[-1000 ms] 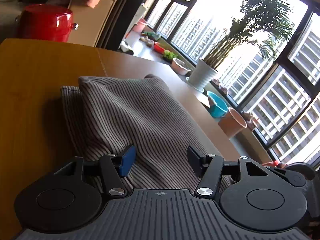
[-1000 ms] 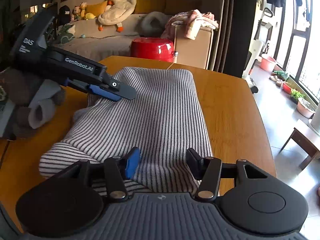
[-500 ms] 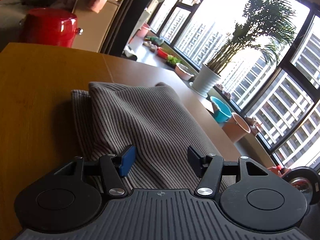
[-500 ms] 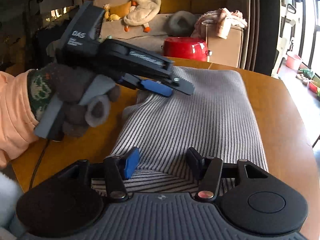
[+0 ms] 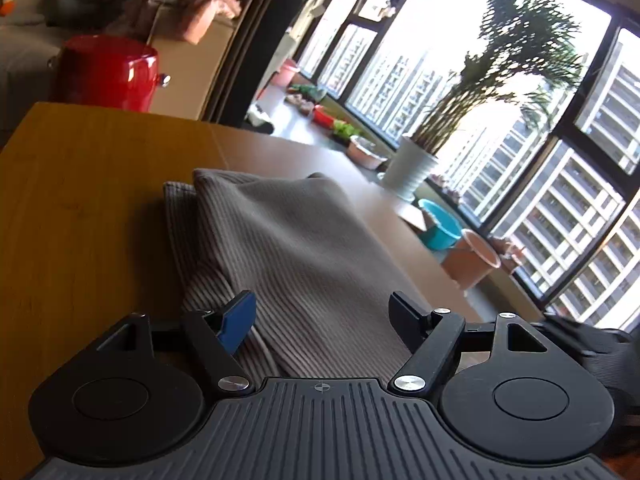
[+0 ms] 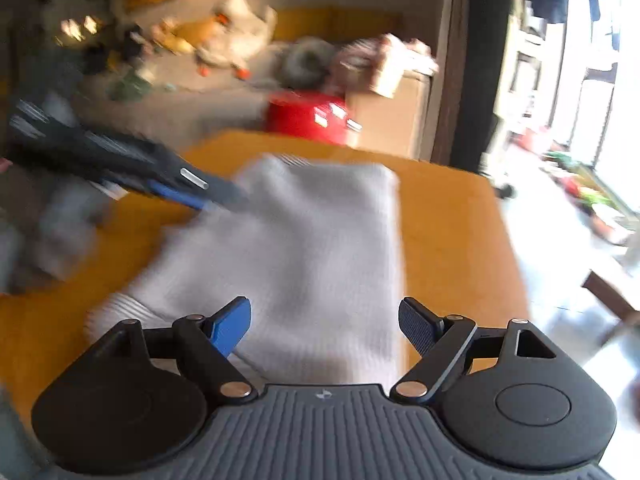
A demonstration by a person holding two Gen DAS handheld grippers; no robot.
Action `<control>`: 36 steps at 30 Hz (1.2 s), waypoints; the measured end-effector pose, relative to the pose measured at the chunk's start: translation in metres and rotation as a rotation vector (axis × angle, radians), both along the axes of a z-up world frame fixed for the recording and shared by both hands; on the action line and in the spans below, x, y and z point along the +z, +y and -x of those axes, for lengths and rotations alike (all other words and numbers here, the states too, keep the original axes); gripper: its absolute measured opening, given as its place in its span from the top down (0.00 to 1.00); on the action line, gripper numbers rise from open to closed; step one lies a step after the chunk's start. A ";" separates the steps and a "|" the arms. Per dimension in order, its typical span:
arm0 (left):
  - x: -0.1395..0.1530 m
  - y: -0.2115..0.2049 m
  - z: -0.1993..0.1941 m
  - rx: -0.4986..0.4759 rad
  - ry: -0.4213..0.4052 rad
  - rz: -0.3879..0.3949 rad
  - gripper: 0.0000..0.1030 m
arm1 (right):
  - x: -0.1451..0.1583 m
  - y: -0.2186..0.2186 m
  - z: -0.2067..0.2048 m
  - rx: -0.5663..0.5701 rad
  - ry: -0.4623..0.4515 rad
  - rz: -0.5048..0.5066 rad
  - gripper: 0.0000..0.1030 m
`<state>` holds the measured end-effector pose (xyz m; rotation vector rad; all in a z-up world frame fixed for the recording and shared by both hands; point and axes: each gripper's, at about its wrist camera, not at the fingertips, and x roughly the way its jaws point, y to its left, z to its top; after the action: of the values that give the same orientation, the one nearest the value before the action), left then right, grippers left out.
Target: Fold clothes
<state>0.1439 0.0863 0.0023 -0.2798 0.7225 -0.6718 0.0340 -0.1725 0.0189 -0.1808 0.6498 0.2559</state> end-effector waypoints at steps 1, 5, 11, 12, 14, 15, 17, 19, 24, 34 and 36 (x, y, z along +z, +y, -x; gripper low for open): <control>0.001 0.000 0.005 -0.008 -0.003 0.003 0.26 | -0.004 -0.001 0.000 -0.010 0.009 0.007 0.20; -0.010 -0.005 0.016 -0.036 0.023 -0.038 0.28 | -0.008 -0.002 0.002 -0.027 -0.002 0.001 0.18; -0.024 0.004 0.021 0.028 0.042 -0.090 0.27 | 0.005 -0.002 0.016 -0.011 -0.077 -0.037 0.23; -0.024 0.005 0.021 0.038 0.046 -0.095 0.27 | 0.004 -0.001 0.015 -0.009 -0.065 -0.043 0.25; -0.024 0.008 0.021 0.051 0.053 -0.100 0.26 | -0.008 0.004 0.016 0.001 -0.011 -0.042 0.26; -0.023 0.008 0.022 0.055 0.050 -0.099 0.25 | -0.014 0.005 0.020 -0.004 -0.006 -0.043 0.26; -0.018 0.009 0.027 0.061 0.041 -0.095 0.23 | -0.013 0.008 0.024 -0.011 -0.018 -0.043 0.26; -0.012 0.009 0.030 0.061 0.027 -0.096 0.20 | -0.007 0.007 0.026 0.008 -0.029 -0.050 0.26; -0.005 0.006 0.039 0.058 0.011 -0.107 0.15 | 0.007 0.013 0.038 0.088 -0.076 -0.056 0.26; 0.002 0.004 0.040 0.064 -0.002 -0.119 0.12 | -0.015 0.021 0.033 0.105 0.007 -0.032 0.22; 0.001 0.004 0.038 0.075 0.005 -0.121 0.12 | -0.014 0.023 0.034 0.116 0.002 -0.014 0.22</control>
<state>0.1055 0.0907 0.0030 -0.1968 0.7509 -0.5539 0.0000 -0.1495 0.0048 -0.2053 0.6398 0.3722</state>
